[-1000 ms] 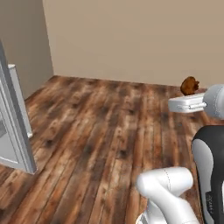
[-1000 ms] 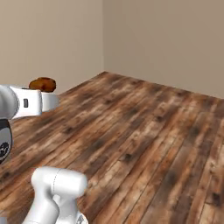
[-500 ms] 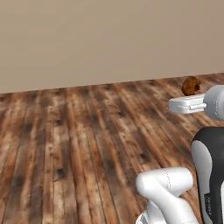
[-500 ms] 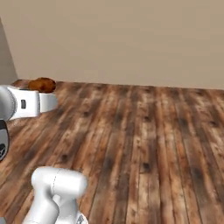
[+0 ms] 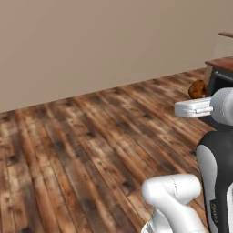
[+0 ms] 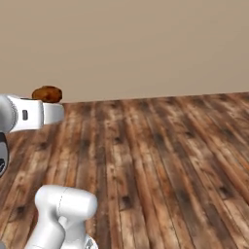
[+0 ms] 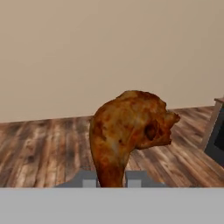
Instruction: Gather the avocado and tomato from the fridge and place them on a tray on the dining counter. Then gather the fish and chicken drumstick from the fridge and place them on the other tray.
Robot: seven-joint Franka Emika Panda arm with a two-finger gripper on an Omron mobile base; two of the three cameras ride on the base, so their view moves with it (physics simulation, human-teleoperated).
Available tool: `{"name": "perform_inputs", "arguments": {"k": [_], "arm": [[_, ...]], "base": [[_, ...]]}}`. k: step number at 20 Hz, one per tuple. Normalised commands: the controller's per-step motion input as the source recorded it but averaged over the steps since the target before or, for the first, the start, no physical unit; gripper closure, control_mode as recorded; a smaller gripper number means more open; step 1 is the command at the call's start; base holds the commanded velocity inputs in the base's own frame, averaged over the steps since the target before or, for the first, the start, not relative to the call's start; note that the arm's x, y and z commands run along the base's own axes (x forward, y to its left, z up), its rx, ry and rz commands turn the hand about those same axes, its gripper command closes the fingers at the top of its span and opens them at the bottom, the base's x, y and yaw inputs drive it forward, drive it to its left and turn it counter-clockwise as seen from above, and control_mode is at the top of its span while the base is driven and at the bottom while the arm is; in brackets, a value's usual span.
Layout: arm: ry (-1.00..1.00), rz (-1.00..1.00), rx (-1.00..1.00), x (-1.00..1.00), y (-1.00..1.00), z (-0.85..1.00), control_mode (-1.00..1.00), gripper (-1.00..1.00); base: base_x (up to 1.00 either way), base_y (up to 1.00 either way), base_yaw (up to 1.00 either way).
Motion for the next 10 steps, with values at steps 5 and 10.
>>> {"name": "perform_inputs", "arguments": {"k": [5, 10], "arm": [[0.00, 0.00, 0.00, 0.00, 0.00, 0.00, 1.00, 1.00], [0.00, 0.00, 0.00, 0.00, 0.00, 0.00, 1.00, 1.00]], "base": [[1.00, -0.21, 0.17], [1.00, -0.30, 0.21]]}}
